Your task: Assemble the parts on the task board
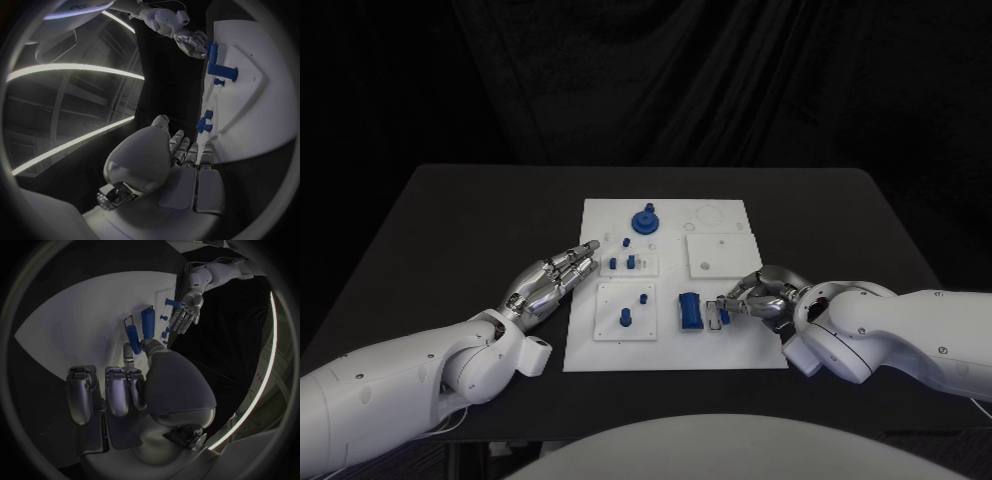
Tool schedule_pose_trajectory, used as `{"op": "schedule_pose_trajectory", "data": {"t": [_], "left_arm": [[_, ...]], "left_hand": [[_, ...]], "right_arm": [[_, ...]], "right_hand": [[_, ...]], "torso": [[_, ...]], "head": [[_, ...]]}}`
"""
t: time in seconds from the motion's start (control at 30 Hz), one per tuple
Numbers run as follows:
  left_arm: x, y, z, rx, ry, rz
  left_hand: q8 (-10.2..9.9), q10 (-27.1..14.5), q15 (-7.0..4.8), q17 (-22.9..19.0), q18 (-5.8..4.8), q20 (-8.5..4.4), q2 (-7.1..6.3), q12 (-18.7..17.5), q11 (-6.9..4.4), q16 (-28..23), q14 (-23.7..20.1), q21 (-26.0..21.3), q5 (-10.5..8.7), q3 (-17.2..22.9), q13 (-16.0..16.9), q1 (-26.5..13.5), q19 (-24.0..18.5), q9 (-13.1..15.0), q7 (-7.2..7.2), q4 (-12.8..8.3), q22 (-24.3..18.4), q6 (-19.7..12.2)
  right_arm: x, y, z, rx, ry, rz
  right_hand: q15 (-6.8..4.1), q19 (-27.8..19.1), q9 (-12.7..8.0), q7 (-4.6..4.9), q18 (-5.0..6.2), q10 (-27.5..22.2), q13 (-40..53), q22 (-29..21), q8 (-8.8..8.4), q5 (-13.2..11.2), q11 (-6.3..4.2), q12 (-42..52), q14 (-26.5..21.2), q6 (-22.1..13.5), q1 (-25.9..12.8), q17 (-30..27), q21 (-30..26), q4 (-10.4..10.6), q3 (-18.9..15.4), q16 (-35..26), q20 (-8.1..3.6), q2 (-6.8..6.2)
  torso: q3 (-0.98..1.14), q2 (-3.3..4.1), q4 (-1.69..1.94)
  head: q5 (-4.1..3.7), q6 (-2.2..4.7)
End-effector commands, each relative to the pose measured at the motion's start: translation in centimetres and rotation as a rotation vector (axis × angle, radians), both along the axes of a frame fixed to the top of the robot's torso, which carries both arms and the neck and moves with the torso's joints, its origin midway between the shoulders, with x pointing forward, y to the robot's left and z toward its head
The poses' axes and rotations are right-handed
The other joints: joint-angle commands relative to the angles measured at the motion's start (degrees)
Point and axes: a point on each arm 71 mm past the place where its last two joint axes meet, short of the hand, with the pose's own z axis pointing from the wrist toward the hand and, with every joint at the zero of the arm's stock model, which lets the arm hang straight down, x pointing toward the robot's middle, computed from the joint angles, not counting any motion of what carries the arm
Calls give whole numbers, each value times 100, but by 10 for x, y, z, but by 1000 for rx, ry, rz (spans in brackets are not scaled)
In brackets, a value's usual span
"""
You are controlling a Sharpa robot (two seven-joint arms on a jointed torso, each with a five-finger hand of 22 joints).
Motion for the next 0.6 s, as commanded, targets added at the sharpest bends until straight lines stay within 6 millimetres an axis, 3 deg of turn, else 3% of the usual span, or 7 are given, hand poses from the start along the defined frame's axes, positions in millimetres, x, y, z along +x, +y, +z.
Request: {"op": "schedule_pose_trajectory", "data": {"t": [0.03, 0.13, 0.23, 0.47, 0.6], "left_arm": [[0, -2, 3, -36, -27, -2], [0, -2, 3, -37, -27, -3], [0, -2, 3, -37, -27, -4], [0, -3, 3, -38, -26, -5], [0, -3, 3, -38, -26, -6]], "left_hand": [[26, 17, 28, -10, 111, 31, 2, 30, 43, -21, 8, 17, -24, 36, 8, 45, 7, 3, 6, -7, 7, 36], [26, 17, 28, -10, 111, 31, 2, 30, 43, -21, 8, 17, -24, 36, 8, 45, 7, 3, 6, -7, 7, 36], [24, 19, 32, -10, 109, 34, 2, 28, 47, -21, 8, 18, -38, 42, 7, 50, 8, 1, 12, -10, 7, 32], [24, 19, 32, -10, 109, 34, 2, 28, 47, -21, 8, 18, -38, 42, 7, 50, 8, 1, 12, -10, 7, 32], [24, 19, 32, -10, 109, 34, 2, 28, 47, -21, 8, 18, -38, 42, 7, 50, 8, 1, 12, -10, 7, 32]], "right_arm": [[1, 0, -1, -6, 6, -12], [1, 1, -3, -20, 20, 2], [1, 2, -4, -30, 35, 12], [1, 3, -7, -42, 59, 23], [1, 4, -8, -46, 66, 26]], "right_hand": [[-19, 604, 11, -222, -44, 596, 1509, 1506, -55, -117, -35, 15, 604, 251, -77, 1505, 36, 51, -26, 35, -21, -15], [-5, 604, 15, -212, -44, 596, 1509, 1506, -113, -326, -27, 15, 604, 233, -132, 1505, 36, 91, -67, 35, -9, -27], [3, 603, 18, -203, -43, 596, 1509, 1505, -146, -418, -20, 15, 604, 226, -165, 1505, 33, 115, -93, 35, -2, -35], [12, 593, 29, -197, -38, 596, 1509, 1498, -188, -578, -13, 15, 604, 236, -214, 1505, 17, 154, -137, 35, 9, -37], [17, 589, 40, -193, -36, 596, 1509, 1495, -223, -756, -9, 15, 604, 248, -258, 1505, 11, 190, -180, 35, 15, -32]], "torso": [[1, 2, 4], [2, 2, 4], [3, 6, -13], [2, 1, 7], [2, 1, -8]], "head": [[-8, -1], [1, -1], [21, -1], [0, -1], [19, -1]]}}
